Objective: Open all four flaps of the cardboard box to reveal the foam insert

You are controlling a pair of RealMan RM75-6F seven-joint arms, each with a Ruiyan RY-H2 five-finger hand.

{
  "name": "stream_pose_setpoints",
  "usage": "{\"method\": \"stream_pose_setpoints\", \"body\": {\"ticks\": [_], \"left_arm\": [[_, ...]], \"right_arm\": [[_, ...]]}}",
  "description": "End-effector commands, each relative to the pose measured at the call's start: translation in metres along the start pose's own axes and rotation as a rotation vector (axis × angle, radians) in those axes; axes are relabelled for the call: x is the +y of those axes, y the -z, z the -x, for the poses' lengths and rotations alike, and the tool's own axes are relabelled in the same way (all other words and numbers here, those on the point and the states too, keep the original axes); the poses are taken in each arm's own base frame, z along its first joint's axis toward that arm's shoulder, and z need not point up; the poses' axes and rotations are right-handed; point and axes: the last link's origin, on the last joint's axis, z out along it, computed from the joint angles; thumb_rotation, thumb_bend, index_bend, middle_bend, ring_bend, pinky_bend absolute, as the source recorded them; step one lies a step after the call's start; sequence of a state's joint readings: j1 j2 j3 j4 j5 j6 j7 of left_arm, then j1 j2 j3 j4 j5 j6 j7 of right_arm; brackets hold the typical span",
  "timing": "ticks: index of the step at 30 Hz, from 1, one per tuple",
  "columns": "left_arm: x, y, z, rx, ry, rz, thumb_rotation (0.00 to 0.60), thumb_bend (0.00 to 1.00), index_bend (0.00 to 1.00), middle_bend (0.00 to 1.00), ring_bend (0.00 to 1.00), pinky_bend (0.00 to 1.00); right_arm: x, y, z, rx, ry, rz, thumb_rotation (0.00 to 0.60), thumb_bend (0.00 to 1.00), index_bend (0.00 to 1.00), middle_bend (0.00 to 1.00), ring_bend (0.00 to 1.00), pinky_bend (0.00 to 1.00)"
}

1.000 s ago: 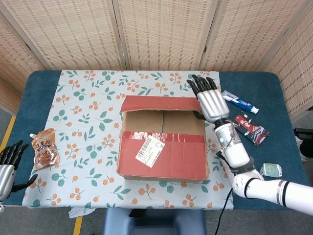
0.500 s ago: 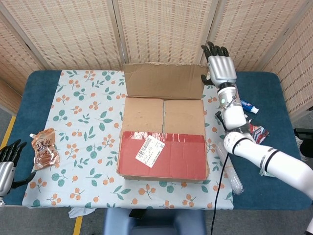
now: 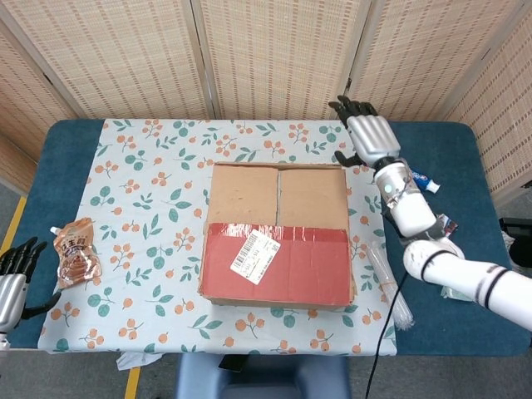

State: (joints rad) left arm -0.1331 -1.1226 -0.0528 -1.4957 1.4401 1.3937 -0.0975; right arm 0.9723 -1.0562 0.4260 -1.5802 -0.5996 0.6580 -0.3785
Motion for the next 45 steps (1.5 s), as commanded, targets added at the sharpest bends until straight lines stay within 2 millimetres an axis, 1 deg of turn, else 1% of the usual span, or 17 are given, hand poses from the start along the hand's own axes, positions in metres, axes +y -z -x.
{"method": "stream_pose_setpoints", "body": {"ticks": [1, 3, 6, 8, 9, 11, 13, 15, 19, 25, 29, 34, 38, 45], "left_arm": [[0.001, 0.000, 0.001, -0.007, -0.004, 0.004, 0.600, 0.30, 0.00, 0.00, 0.00, 0.00], [0.002, 0.000, 0.003, -0.014, -0.009, 0.007, 0.600, 0.30, 0.00, 0.00, 0.00, 0.00], [0.004, -0.001, 0.004, -0.020, -0.016, 0.012, 0.600, 0.30, 0.00, 0.00, 0.00, 0.00], [0.005, -0.002, 0.004, -0.018, -0.017, 0.018, 0.600, 0.30, 0.00, 0.00, 0.00, 0.00], [0.005, -0.002, 0.003, -0.016, -0.017, 0.021, 0.600, 0.30, 0.00, 0.00, 0.00, 0.00], [0.005, -0.002, 0.003, -0.013, -0.018, 0.024, 0.600, 0.30, 0.00, 0.00, 0.00, 0.00], [0.005, -0.002, 0.004, -0.013, -0.018, 0.025, 0.600, 0.30, 0.00, 0.00, 0.00, 0.00], [0.005, -0.002, 0.004, -0.013, -0.020, 0.025, 0.600, 0.30, 0.00, 0.00, 0.00, 0.00], [0.006, -0.002, 0.005, -0.016, -0.026, 0.024, 0.600, 0.30, 0.00, 0.00, 0.00, 0.00], [0.006, -0.002, 0.005, -0.018, -0.033, 0.022, 0.600, 0.30, 0.00, 0.00, 0.00, 0.00], [0.007, -0.002, 0.006, -0.021, -0.037, 0.024, 0.600, 0.30, 0.00, 0.00, 0.00, 0.00], [0.009, -0.003, 0.006, -0.023, -0.038, 0.030, 0.600, 0.30, 0.00, 0.00, 0.00, 0.00], [0.008, -0.003, 0.006, -0.023, -0.036, 0.030, 0.600, 0.30, 0.00, 0.00, 0.00, 0.00], [0.008, -0.004, 0.006, -0.023, -0.038, 0.025, 0.600, 0.30, 0.00, 0.00, 0.00, 0.00]], "right_arm": [[0.017, 0.073, 0.010, -0.169, -0.011, -0.051, 0.600, 0.42, 0.06, 0.00, 0.00, 0.00], [0.017, 0.086, 0.017, -0.203, -0.051, -0.065, 0.600, 0.42, 0.06, 0.00, 0.00, 0.00], [0.017, 0.102, 0.026, -0.235, -0.121, -0.093, 0.600, 0.42, 0.06, 0.00, 0.05, 0.00], [0.019, 0.111, 0.036, -0.272, -0.204, -0.104, 0.600, 0.42, 0.06, 0.00, 0.08, 0.03], [0.020, 0.114, 0.038, -0.282, -0.248, -0.108, 0.600, 0.42, 0.08, 0.00, 0.09, 0.06], [0.024, 0.116, 0.043, -0.284, -0.358, -0.114, 0.600, 0.42, 0.12, 0.01, 0.14, 0.12], [0.027, 0.118, 0.050, -0.280, -0.489, -0.123, 0.600, 0.42, 0.15, 0.04, 0.17, 0.13], [0.031, 0.120, 0.055, -0.267, -0.576, -0.141, 0.600, 0.42, 0.17, 0.06, 0.18, 0.14], [0.045, 0.124, 0.069, -0.259, -0.723, -0.203, 0.600, 0.42, 0.19, 0.09, 0.21, 0.21], [0.065, 0.127, 0.085, -0.311, -0.900, -0.262, 0.600, 0.42, 0.23, 0.14, 0.26, 0.23], [0.073, 0.126, 0.093, -0.341, -0.939, -0.275, 0.600, 0.42, 0.23, 0.15, 0.26, 0.24], [0.077, 0.118, 0.102, -0.376, -0.963, -0.274, 0.600, 0.42, 0.23, 0.14, 0.26, 0.24], [0.074, 0.115, 0.109, -0.403, -0.977, -0.280, 0.600, 0.42, 0.23, 0.13, 0.25, 0.24], [0.072, 0.112, 0.110, -0.409, -0.993, -0.301, 0.600, 0.42, 0.23, 0.13, 0.25, 0.24]]}}
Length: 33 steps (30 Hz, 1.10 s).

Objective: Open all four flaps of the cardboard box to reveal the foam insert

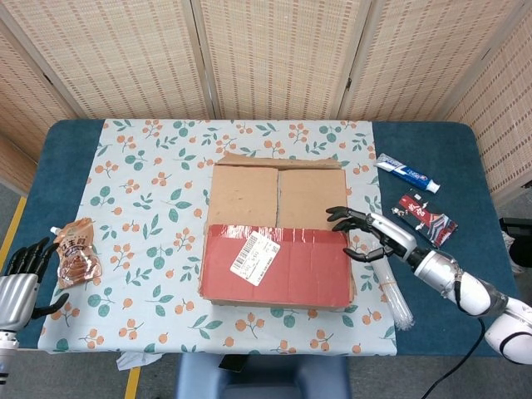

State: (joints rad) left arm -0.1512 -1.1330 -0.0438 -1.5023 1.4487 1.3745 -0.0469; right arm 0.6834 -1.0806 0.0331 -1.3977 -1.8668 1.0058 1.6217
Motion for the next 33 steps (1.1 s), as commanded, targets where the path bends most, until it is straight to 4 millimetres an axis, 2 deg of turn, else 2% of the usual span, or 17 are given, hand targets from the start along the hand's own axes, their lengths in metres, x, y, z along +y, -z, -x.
{"method": "stream_pose_setpoints", "body": {"ticks": [1, 8, 15, 24, 33], "left_arm": [[0.000, 0.000, 0.000, 0.000, -0.001, -0.001, 0.600, 0.30, 0.00, 0.00, 0.00, 0.00], [0.001, 0.000, 0.000, 0.004, -0.007, 0.000, 0.600, 0.30, 0.00, 0.00, 0.00, 0.00], [0.003, 0.000, 0.000, 0.007, -0.014, 0.002, 0.600, 0.30, 0.00, 0.00, 0.00, 0.00], [0.006, 0.002, 0.001, 0.011, -0.027, 0.007, 0.600, 0.30, 0.00, 0.00, 0.00, 0.00], [0.010, 0.004, 0.001, 0.015, -0.041, 0.020, 0.600, 0.30, 0.00, 0.00, 0.00, 0.00]], "right_arm": [[0.001, -0.002, 0.000, -0.004, -0.005, 0.000, 0.600, 0.42, 0.23, 0.13, 0.25, 0.24], [-0.002, 0.000, 0.001, -0.018, -0.032, -0.021, 0.600, 0.42, 0.23, 0.12, 0.24, 0.24], [-0.016, 0.012, 0.006, -0.038, -0.034, -0.063, 0.600, 0.42, 0.23, 0.11, 0.24, 0.24], [-0.039, 0.039, 0.019, -0.063, -0.008, -0.113, 0.600, 0.42, 0.23, 0.10, 0.24, 0.24], [-0.068, 0.080, 0.042, -0.096, 0.092, -0.172, 0.600, 0.42, 0.23, 0.10, 0.24, 0.24]]}}
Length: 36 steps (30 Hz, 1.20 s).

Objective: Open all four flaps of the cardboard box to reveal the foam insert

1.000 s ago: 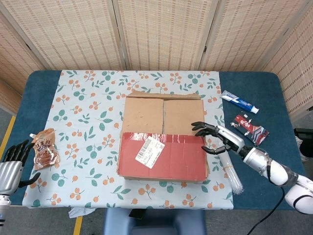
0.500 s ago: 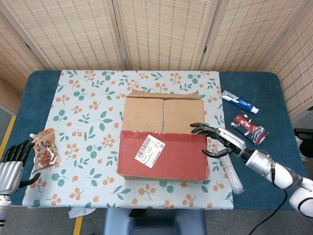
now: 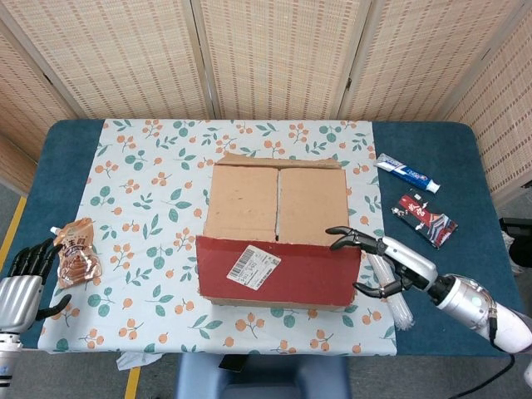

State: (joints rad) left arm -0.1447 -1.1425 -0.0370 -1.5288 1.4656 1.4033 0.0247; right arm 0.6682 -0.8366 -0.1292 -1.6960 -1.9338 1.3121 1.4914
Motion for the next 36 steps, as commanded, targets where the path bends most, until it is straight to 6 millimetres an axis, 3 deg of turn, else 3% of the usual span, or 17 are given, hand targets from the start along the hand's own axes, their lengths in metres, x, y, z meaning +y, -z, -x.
{"method": "stream_pose_setpoints", "body": {"ticks": [1, 5, 11, 17, 36], "left_arm": [[0.001, 0.000, 0.000, 0.001, -0.003, 0.004, 0.600, 0.30, 0.00, 0.00, 0.00, 0.00], [0.003, 0.000, 0.000, 0.002, -0.006, 0.008, 0.600, 0.30, 0.00, 0.00, 0.00, 0.00], [0.005, 0.000, 0.001, 0.003, -0.007, 0.016, 0.600, 0.30, 0.01, 0.00, 0.00, 0.00], [0.005, 0.000, 0.001, 0.003, -0.008, 0.019, 0.600, 0.30, 0.01, 0.00, 0.00, 0.00], [0.005, 0.000, 0.000, 0.005, -0.004, 0.017, 0.600, 0.30, 0.01, 0.00, 0.00, 0.00]], "right_arm": [[-0.015, 0.017, 0.014, -0.024, 0.057, -0.011, 0.600, 0.42, 0.23, 0.10, 0.24, 0.24], [-0.024, 0.032, 0.033, -0.063, 0.103, 0.009, 0.600, 0.42, 0.23, 0.09, 0.23, 0.24], [-0.017, 0.051, 0.061, -0.134, 0.191, 0.074, 0.600, 0.42, 0.23, 0.06, 0.20, 0.23], [-0.018, 0.064, 0.073, -0.165, 0.246, 0.061, 0.600, 0.42, 0.20, 0.04, 0.18, 0.19], [-0.031, 0.069, 0.077, -0.176, 0.316, 0.012, 0.600, 0.42, 0.09, 0.00, 0.14, 0.14]]}}
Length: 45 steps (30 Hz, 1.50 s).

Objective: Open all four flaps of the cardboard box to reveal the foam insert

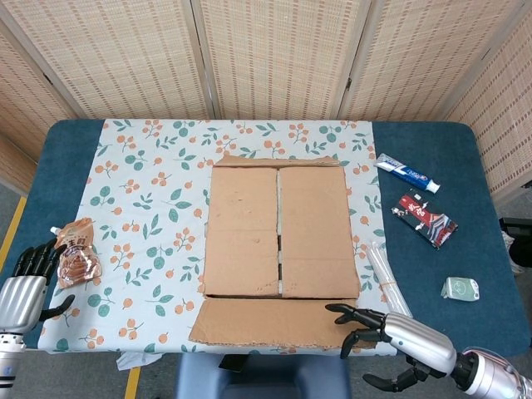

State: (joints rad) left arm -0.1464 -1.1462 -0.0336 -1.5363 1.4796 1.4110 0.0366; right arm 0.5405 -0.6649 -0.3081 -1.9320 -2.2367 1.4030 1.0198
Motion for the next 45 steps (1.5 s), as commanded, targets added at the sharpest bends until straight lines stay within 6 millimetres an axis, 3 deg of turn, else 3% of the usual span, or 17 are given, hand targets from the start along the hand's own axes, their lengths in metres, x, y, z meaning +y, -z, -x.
{"method": "stream_pose_setpoints", "body": {"ticks": [1, 12, 16, 21, 26, 33, 38, 45], "left_arm": [[0.000, 0.000, 0.000, 0.000, 0.000, 0.000, 0.600, 0.30, 0.01, 0.00, 0.00, 0.00], [0.001, 0.000, 0.000, 0.000, -0.005, 0.002, 0.600, 0.30, 0.01, 0.00, 0.00, 0.00], [0.001, 0.000, 0.000, 0.000, -0.006, 0.003, 0.600, 0.30, 0.01, 0.00, 0.00, 0.00], [0.001, 0.000, 0.001, -0.004, -0.005, 0.003, 0.600, 0.30, 0.01, 0.00, 0.00, 0.00], [0.001, 0.000, 0.000, -0.003, -0.001, 0.004, 0.600, 0.30, 0.01, 0.00, 0.00, 0.00], [0.001, 0.000, 0.000, -0.007, 0.003, 0.006, 0.600, 0.30, 0.01, 0.00, 0.00, 0.00], [0.000, 0.001, -0.001, -0.005, 0.013, 0.009, 0.600, 0.30, 0.01, 0.00, 0.00, 0.00], [-0.001, 0.002, -0.002, -0.008, 0.027, 0.015, 0.600, 0.30, 0.01, 0.00, 0.00, 0.00]], "right_arm": [[-0.004, 0.002, 0.001, -0.010, 0.011, -0.014, 0.600, 0.42, 0.08, 0.00, 0.13, 0.13], [-0.034, 0.029, 0.005, -0.001, 0.095, -0.077, 0.600, 0.42, 0.02, 0.00, 0.10, 0.12], [-0.034, 0.033, 0.005, 0.027, 0.120, -0.069, 0.600, 0.42, 0.02, 0.00, 0.10, 0.12], [-0.026, 0.023, -0.004, 0.065, 0.178, -0.022, 0.600, 0.42, 0.02, 0.00, 0.10, 0.10], [-0.018, -0.003, -0.023, 0.129, 0.322, 0.016, 0.600, 0.42, 0.09, 0.00, 0.10, 0.09], [-0.010, -0.059, -0.052, 0.199, 0.792, 0.078, 0.591, 0.44, 0.28, 0.00, 0.07, 0.00], [-0.014, -0.106, -0.061, 0.177, 0.975, 0.112, 0.431, 0.54, 0.34, 0.00, 0.03, 0.00], [-0.012, -0.157, -0.060, 0.120, 1.110, 0.129, 0.318, 0.55, 0.41, 0.00, 0.01, 0.00]]}}
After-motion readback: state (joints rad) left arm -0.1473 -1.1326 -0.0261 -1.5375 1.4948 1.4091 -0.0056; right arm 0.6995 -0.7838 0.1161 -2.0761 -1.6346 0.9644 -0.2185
